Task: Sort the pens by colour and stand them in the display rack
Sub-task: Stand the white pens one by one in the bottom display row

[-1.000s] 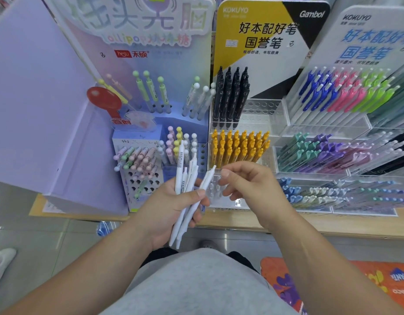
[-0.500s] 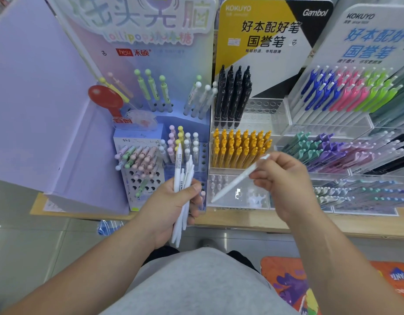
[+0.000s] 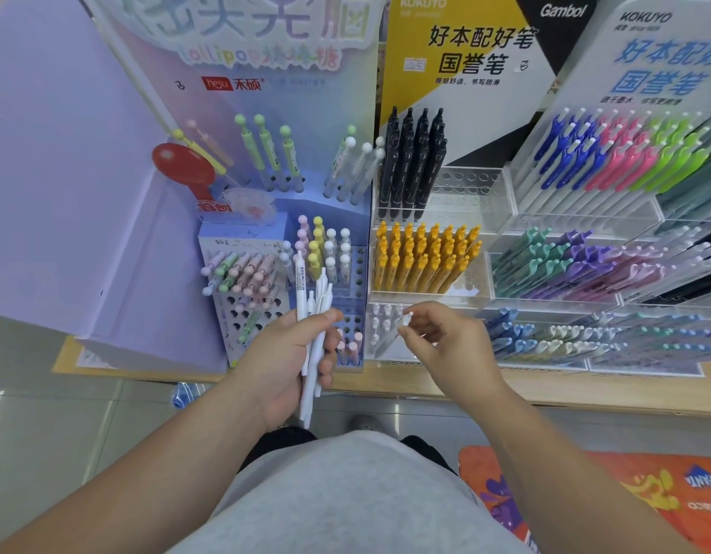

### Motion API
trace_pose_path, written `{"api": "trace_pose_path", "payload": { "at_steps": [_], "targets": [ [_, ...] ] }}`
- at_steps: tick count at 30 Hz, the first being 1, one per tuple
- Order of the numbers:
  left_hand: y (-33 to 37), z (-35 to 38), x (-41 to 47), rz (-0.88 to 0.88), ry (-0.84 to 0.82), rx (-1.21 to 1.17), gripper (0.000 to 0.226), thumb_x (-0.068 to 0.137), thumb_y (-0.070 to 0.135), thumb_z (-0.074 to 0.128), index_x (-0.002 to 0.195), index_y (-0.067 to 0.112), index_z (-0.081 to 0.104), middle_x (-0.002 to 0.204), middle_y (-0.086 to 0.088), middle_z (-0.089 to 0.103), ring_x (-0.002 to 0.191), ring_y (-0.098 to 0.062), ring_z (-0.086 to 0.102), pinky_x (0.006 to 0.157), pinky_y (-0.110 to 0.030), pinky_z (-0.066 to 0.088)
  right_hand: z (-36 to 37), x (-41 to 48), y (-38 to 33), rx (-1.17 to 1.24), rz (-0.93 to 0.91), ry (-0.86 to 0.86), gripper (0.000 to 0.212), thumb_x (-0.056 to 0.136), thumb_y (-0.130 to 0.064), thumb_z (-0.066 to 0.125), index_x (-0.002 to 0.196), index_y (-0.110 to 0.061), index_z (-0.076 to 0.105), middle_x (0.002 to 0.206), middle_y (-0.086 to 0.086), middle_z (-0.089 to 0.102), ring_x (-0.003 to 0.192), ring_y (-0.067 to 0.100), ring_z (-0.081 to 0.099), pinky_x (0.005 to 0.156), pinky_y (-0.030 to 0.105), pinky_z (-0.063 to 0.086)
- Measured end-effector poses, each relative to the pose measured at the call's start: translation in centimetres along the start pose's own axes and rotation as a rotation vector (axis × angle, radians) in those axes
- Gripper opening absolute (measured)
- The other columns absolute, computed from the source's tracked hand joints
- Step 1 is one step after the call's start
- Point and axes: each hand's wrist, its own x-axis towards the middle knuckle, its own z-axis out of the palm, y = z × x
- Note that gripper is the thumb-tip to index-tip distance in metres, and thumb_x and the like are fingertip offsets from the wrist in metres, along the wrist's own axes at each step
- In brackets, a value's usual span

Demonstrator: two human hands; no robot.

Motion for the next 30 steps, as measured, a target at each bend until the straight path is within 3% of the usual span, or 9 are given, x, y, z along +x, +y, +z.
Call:
{"api": "trace_pose_path", "payload": {
  "at_steps": [6,21,26,30],
  "targets": [
    [-0.2,-0.2,-0.2,0.016,-0.035,0.005,0.052,0.08,0.028,0.068,0.123,0.002,0.055,0.064,-0.002,0.051,0.047,-0.014,0.04,0.044,-0.025,0.036,0.0,0.0,-0.1,-0.128,-0.143,0.025,0.017,0.081,-0.011,0.078,0.097,-0.014,0.073,0.076,-0.005,0.071,0.066,0.01,0.065,0.064,0.029,0.057],
    [-0.2,-0.4,-0.7,0.02,-0.062,0.013,0.063,0.076,0.03,0.068,0.128,-0.002,0.049,0.065,-0.001,0.048,0.046,-0.013,0.037,0.044,-0.025,0.034,3.2,-0.7,2.1,-0.317,-0.204,-0.04,0.019,0.079,-0.018,0.079,0.097,-0.02,0.074,0.085,-0.004,0.072,0.063,0.016,0.067,0.058,0.028,0.054],
    [-0.2,-0.7,-0.7,-0.002,-0.074,0.0,0.046,0.082,0.03,0.066,0.119,0.004,0.057,0.066,-0.002,0.049,0.047,-0.014,0.038,0.044,-0.025,0.034,3.1,-0.8,1.8,-0.327,-0.174,-0.059,0.023,0.08,-0.021,0.079,0.101,-0.021,0.073,0.086,-0.007,0.072,0.062,0.01,0.066,0.06,0.029,0.056],
    [-0.1,-0.5,-0.8,-0.005,-0.105,-0.014,0.031,0.094,0.018,0.058,0.119,0.001,0.057,0.067,-0.006,0.051,0.048,-0.016,0.04,0.044,-0.025,0.034,1.9,-0.8,0.0,-0.232,-0.055,-0.065,0.02,0.084,-0.025,0.074,0.104,-0.023,0.072,0.078,-0.013,0.068,0.062,0.004,0.062,0.062,0.027,0.054]
  ]
}}
